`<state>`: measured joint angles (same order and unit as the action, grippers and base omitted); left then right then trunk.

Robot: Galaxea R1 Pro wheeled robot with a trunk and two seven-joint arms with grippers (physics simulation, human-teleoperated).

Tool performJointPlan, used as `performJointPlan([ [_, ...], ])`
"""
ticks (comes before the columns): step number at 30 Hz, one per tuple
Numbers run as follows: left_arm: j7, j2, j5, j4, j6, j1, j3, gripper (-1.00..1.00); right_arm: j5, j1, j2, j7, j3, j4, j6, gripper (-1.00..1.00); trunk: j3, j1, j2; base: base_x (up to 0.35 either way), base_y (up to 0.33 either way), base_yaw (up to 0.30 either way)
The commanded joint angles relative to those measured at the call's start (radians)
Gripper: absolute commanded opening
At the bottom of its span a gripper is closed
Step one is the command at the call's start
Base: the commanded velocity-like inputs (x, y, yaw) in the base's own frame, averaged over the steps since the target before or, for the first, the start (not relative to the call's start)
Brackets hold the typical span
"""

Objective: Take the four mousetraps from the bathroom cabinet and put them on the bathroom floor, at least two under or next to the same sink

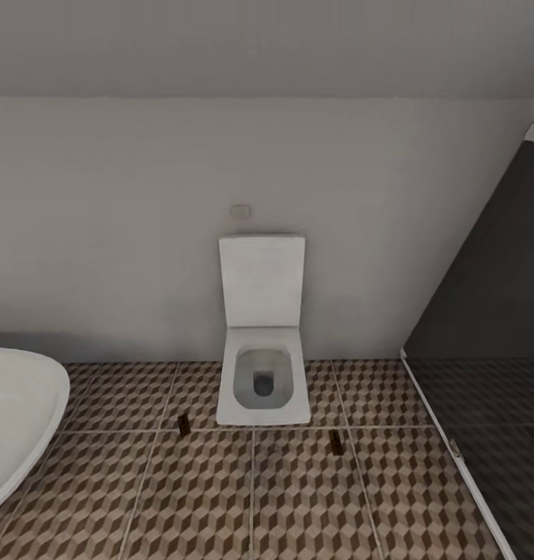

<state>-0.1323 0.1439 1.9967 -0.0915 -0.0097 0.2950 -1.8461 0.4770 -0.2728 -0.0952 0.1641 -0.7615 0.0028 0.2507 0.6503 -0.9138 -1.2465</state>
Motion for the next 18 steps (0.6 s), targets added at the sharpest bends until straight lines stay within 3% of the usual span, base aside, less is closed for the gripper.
performJointPlan([
  [1, -0.007, 0.001, 0.004, -0.007, -0.001, 0.001, -0.006, 1.0, 0.008, 0.0, 0.0, 0.002, -0.009, 0.0, 0.002, 1.0, -0.002, 0.004, 0.007, 0.0, 0.0, 0.0],
  [18, -0.007, 0.007, 0.005, -0.02, 0.0, 0.001, -0.008, 1.0, 0.008, 0.0, 0.0, 0.002, -0.009, 0.0, 0.002, 1.0, -0.056, 0.069, 0.126, 0.0, 0.0, 0.0],
])
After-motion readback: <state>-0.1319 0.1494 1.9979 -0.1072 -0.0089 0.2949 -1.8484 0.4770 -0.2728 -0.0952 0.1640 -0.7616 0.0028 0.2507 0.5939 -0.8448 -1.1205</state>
